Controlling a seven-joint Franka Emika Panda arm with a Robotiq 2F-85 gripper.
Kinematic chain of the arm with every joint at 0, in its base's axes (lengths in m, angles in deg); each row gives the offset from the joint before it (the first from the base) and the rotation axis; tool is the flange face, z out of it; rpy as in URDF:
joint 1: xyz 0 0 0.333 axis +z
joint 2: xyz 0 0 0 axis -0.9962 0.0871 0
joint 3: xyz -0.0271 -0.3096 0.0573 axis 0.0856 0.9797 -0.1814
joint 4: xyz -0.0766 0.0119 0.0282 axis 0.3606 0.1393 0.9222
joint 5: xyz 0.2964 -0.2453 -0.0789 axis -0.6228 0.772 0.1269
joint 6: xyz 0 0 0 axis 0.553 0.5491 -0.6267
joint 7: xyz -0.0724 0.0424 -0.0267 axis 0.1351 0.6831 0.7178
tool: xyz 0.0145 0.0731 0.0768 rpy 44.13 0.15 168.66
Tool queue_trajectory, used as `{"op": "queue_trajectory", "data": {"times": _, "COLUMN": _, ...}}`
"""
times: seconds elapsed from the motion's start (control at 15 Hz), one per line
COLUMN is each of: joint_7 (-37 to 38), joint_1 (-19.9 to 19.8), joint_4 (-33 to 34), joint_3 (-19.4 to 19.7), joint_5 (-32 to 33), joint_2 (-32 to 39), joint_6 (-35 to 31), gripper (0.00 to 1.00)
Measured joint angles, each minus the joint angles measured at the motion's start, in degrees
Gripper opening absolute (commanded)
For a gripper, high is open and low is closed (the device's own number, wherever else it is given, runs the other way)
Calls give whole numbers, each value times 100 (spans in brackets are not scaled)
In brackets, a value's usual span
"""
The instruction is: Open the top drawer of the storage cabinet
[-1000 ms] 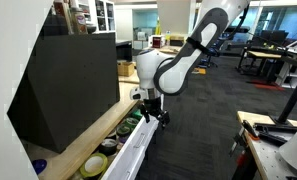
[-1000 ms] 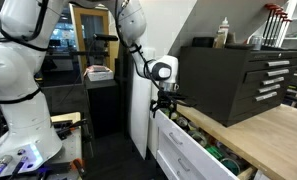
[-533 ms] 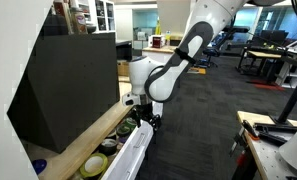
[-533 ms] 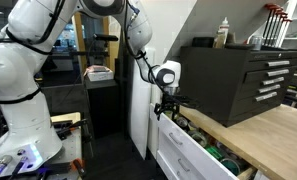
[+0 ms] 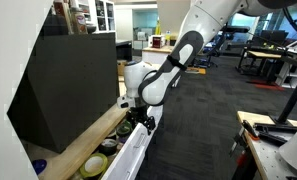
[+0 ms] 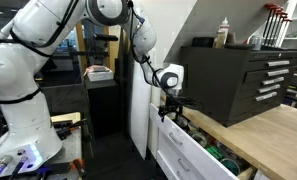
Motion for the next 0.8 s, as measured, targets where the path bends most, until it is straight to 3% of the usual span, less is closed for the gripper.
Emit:
{"op": "queue_trajectory", "data": {"times": 0.33, "joint_7": -26, "joint_1": 0, "joint_4": -19, "joint_3": 17, "joint_5": 66, "joint_2": 55, "joint_6": -3, "gripper": 100}}
{"op": "queue_trajectory", "data": {"times": 0.8, "joint_7": -343, "joint_1": 7, "joint_4": -24, "joint_3": 34, "joint_5": 697, "joint_2": 389, "joint_6": -418, "gripper": 100}}
